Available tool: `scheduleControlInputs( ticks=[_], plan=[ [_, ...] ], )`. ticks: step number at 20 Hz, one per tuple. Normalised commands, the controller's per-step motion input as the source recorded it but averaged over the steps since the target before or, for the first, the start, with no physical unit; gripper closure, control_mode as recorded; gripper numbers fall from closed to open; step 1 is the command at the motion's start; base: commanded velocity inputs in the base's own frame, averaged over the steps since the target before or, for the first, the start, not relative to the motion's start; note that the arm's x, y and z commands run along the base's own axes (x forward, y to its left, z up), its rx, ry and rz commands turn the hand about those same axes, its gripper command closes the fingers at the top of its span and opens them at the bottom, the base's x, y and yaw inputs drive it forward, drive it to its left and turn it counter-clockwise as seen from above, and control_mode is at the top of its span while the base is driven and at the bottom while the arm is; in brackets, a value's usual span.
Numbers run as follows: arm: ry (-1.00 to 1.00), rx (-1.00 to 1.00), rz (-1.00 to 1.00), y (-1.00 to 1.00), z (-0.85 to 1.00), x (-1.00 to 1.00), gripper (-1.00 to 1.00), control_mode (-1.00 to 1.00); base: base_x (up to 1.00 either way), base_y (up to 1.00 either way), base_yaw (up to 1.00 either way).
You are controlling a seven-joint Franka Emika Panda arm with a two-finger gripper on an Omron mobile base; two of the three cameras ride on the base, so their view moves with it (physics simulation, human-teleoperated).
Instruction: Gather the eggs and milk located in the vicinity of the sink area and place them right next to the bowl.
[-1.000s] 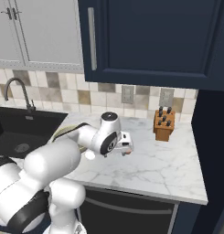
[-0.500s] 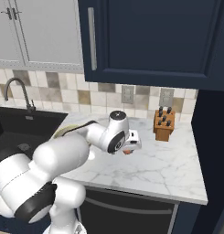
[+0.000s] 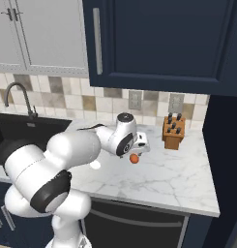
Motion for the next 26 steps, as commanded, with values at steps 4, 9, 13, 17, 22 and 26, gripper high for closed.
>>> scheduleControlInputs(
  ticks=[4, 9, 13, 17, 22, 26],
  plan=[
    [0.00, 0.00, 0.00, -0.04, -0.03, 0.30, -1.00, -1.00, 0.00, 0.00, 0.00],
    [0.00, 0.00, 0.00, -0.02, -0.10, 0.39, -1.00, -1.00, 0.00, 0.00, 0.00],
    [0.00, 0.00, 0.00, -0.17, -0.18, 0.29, -1.00, -1.00, 0.00, 0.00, 0.00],
    [0.01, 0.00, -0.01, -0.21, -0.19, 0.10, -1.00, -1.00, 0.00, 0.00, 0.00],
    [0.00, 0.00, 0.00, -0.03, -0.05, 0.00, -1.00, -1.00, 0.00, 0.00, 0.00],
    [0.05, 0.00, 0.00, 0.02, -0.01, 0.00, -1.00, -1.00, 0.00, 0.00, 0.00]
  ],
)
